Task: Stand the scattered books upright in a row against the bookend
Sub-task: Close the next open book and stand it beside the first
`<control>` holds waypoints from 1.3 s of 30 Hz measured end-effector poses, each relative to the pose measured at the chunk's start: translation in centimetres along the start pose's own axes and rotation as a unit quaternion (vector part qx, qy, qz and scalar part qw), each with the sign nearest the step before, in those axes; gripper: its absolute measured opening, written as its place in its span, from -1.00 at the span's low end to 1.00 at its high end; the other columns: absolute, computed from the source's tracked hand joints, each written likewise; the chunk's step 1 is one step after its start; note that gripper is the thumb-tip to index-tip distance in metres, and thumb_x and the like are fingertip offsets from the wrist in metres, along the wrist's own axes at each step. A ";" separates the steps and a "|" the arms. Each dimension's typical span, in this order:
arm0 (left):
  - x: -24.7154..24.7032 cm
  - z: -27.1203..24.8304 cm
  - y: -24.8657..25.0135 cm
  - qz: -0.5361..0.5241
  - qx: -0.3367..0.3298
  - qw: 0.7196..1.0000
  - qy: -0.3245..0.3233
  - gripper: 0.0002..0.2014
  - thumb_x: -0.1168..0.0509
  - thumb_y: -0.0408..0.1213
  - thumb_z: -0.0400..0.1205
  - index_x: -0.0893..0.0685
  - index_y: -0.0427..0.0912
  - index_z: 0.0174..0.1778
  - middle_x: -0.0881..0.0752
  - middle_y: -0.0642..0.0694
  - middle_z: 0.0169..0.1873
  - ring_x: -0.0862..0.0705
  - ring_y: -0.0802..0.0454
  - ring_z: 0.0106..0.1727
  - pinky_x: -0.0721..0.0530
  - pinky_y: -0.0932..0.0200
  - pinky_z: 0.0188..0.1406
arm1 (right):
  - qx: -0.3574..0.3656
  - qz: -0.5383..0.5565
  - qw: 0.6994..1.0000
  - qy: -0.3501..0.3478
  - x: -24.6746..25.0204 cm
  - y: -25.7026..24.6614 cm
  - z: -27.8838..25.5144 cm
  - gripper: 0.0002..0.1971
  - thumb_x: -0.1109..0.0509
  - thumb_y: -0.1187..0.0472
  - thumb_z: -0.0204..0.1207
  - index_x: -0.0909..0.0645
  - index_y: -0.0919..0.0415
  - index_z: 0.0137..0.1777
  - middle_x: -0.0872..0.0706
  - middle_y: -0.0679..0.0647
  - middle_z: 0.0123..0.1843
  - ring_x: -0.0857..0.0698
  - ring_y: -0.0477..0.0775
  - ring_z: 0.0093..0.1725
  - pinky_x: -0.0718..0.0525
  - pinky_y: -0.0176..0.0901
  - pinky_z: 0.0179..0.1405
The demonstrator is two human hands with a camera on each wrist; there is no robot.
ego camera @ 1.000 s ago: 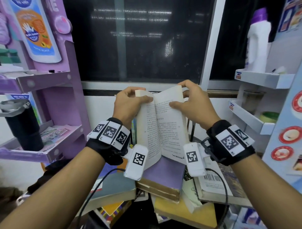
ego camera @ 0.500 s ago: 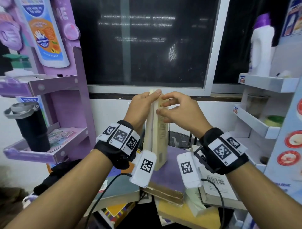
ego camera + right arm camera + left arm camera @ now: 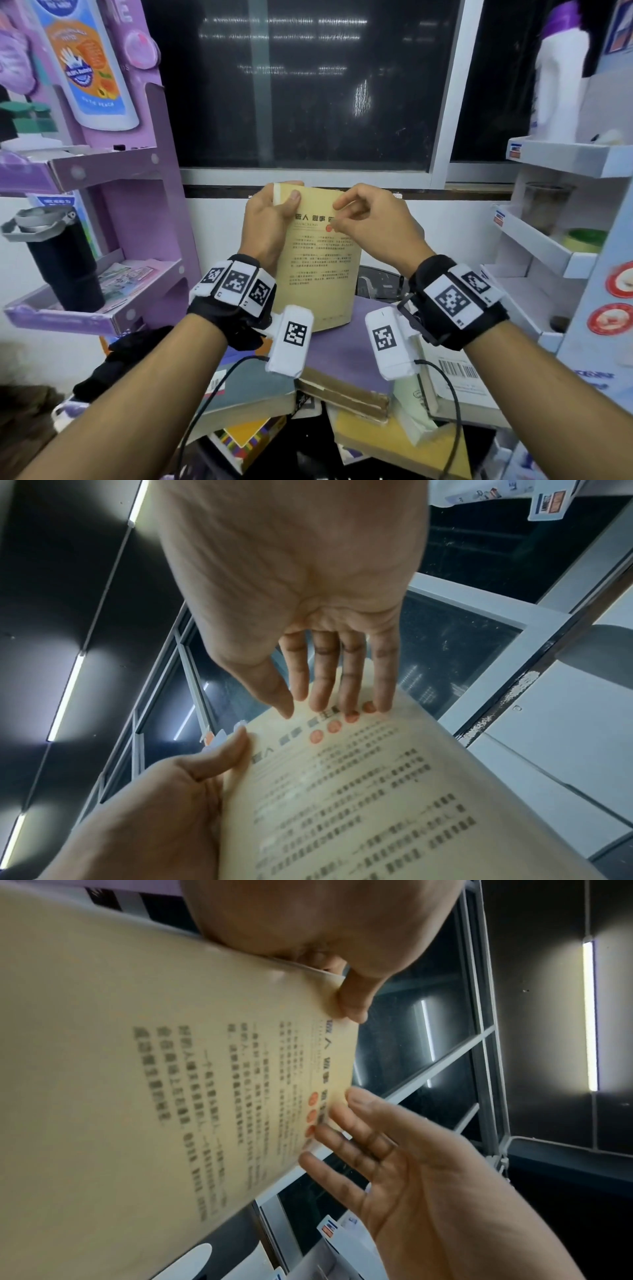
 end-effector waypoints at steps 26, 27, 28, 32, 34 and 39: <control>0.3 2.9 -3.5 -0.027 0.044 0.990 -0.132 -0.79 -0.15 -0.33 0.70 -0.64 -0.15 0.17 -0.75 -0.14 -0.10 -0.74 -0.02 -0.14 -0.73 0.10 -0.16 | -0.056 0.098 0.974 -0.195 3.6 2.8 1.6 -0.49 -0.53 0.32 0.46 -0.58 -0.07 0.37 -0.80 0.02 0.11 -0.83 0.06 0.03 -0.83 0.08 -0.19; 0.4 2.9 -3.6 -0.003 0.041 0.991 -0.128 -0.78 -0.14 -0.31 0.72 -0.62 -0.17 0.20 -0.74 -0.14 -0.07 -0.74 0.00 -0.12 -0.73 0.13 -0.16 | -0.051 0.079 0.975 -0.202 3.5 2.5 1.7 -0.48 -0.53 0.32 0.46 -0.56 -0.09 0.39 -0.79 0.01 0.12 -0.83 0.05 0.03 -0.83 0.09 -0.19; 0.4 3.0 -3.7 0.017 0.038 0.991 -0.125 -0.77 -0.12 -0.29 0.73 -0.60 -0.19 0.24 -0.74 -0.13 -0.05 -0.74 0.01 -0.11 -0.73 0.15 -0.15 | -0.046 0.060 0.975 -0.209 3.4 2.3 1.8 -0.46 -0.53 0.31 0.47 -0.55 -0.10 0.41 -0.78 0.01 0.12 -0.82 0.05 0.03 -0.83 0.09 -0.19; 0.6 3.5 -3.8 0.068 0.036 0.989 -0.123 -0.72 -0.08 -0.23 0.76 -0.56 -0.23 0.30 -0.74 -0.15 -0.02 -0.73 -0.03 -0.06 -0.70 0.01 0.04 | -0.023 -0.001 0.977 -0.213 2.9 1.1 2.0 -0.44 -0.52 0.28 0.49 -0.52 -0.11 0.45 -0.76 -0.01 0.12 -0.82 0.02 0.01 -0.84 0.09 -0.24; 0.9 3.8 -3.8 0.107 0.033 0.986 -0.120 -0.70 -0.07 -0.19 0.76 -0.57 -0.23 0.30 -0.74 -0.11 -0.04 -0.71 -0.02 -0.03 -0.66 -0.05 0.13 | -0.007 -0.020 0.981 -0.191 2.6 0.9 2.0 -0.47 -0.52 0.28 0.48 -0.54 -0.05 0.43 -0.76 -0.02 0.13 -0.81 0.02 0.00 -0.84 0.07 -0.25; 1.8 4.3 -3.6 0.154 0.025 0.980 -0.126 -0.74 -0.09 -0.12 0.76 -0.63 -0.13 0.14 -0.75 0.03 -0.11 -0.73 0.12 -0.07 -0.67 0.13 -0.01 | -0.005 -0.019 0.989 -0.144 2.2 1.0 2.1 -0.54 -0.51 0.31 0.48 -0.59 0.05 0.37 -0.76 -0.01 0.12 -0.82 0.01 -0.03 -0.84 0.03 -0.29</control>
Point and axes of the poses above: each hand's wrist, its own z-axis towards the middle knuckle, its own x-axis out of the back of the hand, y = z × x, the point moved 1 cm from there along z, towards the middle knuckle
